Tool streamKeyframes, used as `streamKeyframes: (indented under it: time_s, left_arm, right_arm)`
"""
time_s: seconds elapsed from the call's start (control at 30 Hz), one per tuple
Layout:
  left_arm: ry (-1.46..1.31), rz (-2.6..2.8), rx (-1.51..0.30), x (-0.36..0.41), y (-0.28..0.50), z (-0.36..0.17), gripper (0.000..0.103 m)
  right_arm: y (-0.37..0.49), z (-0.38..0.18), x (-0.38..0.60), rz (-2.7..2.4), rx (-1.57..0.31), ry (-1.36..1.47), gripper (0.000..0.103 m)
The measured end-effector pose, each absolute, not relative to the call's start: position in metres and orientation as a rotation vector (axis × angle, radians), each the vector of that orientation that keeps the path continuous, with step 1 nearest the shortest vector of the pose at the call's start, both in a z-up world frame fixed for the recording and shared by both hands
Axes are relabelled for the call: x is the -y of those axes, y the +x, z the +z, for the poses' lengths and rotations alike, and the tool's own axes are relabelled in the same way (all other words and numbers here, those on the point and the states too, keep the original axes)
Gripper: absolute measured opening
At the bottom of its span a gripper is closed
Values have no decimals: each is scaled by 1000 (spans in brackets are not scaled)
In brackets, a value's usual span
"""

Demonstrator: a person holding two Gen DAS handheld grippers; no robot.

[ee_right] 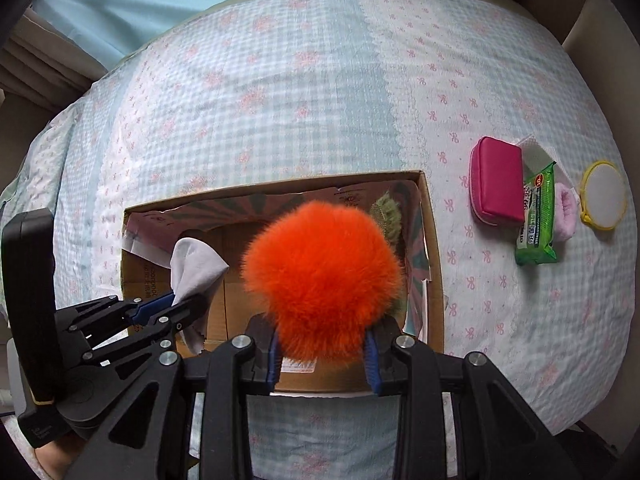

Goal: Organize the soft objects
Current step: 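Carry the grey cloth and orange pompom over the cardboard box with both grippers, then open both grippers to drop the cloth and pompom into the box, then move both grippers back toward the remaining soft items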

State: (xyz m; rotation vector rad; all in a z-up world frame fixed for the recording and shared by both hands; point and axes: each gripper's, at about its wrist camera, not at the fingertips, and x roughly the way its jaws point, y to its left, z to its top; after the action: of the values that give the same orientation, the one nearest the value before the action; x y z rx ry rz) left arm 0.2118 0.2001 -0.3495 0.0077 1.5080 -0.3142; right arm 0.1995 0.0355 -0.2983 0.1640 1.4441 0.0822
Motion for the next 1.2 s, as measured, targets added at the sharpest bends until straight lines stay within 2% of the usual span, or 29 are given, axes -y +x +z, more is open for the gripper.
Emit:
streamKeyframes:
  time_s: [0.17,0.2,0.23,0.27,0.3,0.33,0.47,0.73,0.97,1.2]
  left_arm:
    - [56,-313,-1535,-190,218,-364,14]
    - [62,-308,-1527,-190,219,-363,18]
    - [64,-315,-1514,-190,220,-361,26]
    - [71,-328,-1506,-189,220,-360,72]
    - [85,-334,-1513,-188,220,-361,98]
    - [102,-338,-1537,-187,220,-365,101]
    - [92,-338,-1576,-194,211,-378,103]
    - [40,-300,-1550,-211,198,-367,103]
    - [25,-288,-1473,-220,188,-325,103]
    - [20,-281,-1329,-233,165,-260,103]
  right_arm:
    - [213,-312,-38,127,-1503,189,32]
    - [215,-314,-40,140,-1499,174,43]
    - [216,-315,-41,134,-1490,163,66]
    - [217,-316,-41,119,-1483,162,82]
    - [216,-318,-40,117,-1482,180,103]
    - [216,-320,-37,125,-1482,212,103]
    - [209,-324,-27,101,-1479,323,103]
    - [195,-306,-32,105,-1440,286,103]
    - [177,-270,-40,117,-1379,231,103]
    - [143,-216,-38,112,-1310,175,103]
